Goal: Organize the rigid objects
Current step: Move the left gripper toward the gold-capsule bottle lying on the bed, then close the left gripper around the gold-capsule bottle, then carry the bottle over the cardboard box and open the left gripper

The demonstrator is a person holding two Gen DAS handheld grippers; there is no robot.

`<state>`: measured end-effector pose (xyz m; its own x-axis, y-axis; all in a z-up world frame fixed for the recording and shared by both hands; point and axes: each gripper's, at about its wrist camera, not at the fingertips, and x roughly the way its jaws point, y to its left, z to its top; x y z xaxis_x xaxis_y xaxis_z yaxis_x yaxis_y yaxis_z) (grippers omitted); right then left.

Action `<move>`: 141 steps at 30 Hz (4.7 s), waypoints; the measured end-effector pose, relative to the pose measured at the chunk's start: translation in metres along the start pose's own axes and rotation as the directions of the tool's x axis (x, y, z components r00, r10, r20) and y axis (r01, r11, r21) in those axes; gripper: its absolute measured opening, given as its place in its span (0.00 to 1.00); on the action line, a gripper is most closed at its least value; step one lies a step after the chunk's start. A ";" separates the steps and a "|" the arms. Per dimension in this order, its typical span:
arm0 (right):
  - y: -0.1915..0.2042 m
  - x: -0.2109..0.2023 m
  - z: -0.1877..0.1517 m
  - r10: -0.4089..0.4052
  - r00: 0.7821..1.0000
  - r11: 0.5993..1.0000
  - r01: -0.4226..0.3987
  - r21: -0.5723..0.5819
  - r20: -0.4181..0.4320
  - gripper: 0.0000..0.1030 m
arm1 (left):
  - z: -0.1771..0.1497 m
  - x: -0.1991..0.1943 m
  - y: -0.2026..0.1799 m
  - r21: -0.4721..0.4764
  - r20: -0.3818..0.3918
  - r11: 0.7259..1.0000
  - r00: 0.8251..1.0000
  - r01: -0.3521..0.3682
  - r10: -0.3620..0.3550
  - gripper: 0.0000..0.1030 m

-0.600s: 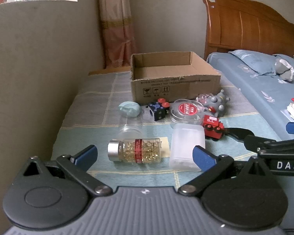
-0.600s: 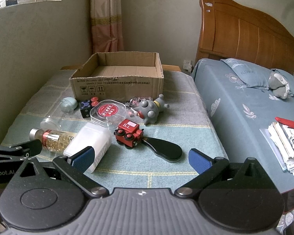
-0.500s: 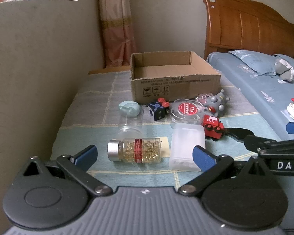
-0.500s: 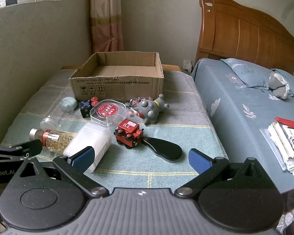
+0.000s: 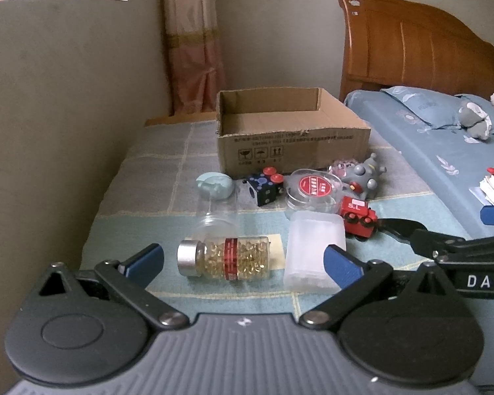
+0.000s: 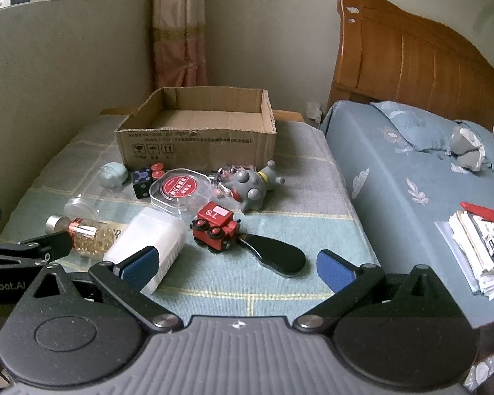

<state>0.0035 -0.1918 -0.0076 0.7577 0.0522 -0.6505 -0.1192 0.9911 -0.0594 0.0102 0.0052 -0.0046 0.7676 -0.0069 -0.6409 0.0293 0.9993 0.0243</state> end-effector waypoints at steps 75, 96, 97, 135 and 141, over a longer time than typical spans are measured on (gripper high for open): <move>-0.065 0.148 -0.007 -0.006 0.989 0.998 0.015 0.059 -0.145 1.00 | -0.012 0.127 0.049 -0.039 -0.190 0.999 0.982 0.000 -0.007 0.92; -0.061 0.154 0.003 -0.033 0.992 0.996 0.043 0.075 -0.122 0.90 | -0.010 0.122 0.046 -0.053 -0.177 0.998 0.984 -0.024 0.014 0.91; -0.062 0.153 0.003 -0.035 0.992 0.997 0.043 0.069 -0.121 0.90 | -0.010 0.121 0.048 -0.054 -0.180 0.998 0.984 -0.019 0.009 0.90; -0.043 0.162 0.182 0.246 0.969 0.956 -0.241 -0.167 0.011 0.90 | 0.216 0.188 0.018 0.169 -0.113 0.977 0.987 0.132 -0.113 0.90; -0.036 0.180 0.177 0.226 0.974 0.949 -0.227 -0.217 -0.030 1.00 | 0.234 0.234 0.008 0.153 -0.152 0.980 0.983 0.129 -0.105 0.90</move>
<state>0.2576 -0.1960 0.0109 0.6914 0.2714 -0.6696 -0.4246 0.9025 -0.0726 0.3400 0.0027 0.0254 0.6538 -0.1061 -0.7492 0.2255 0.9725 0.0591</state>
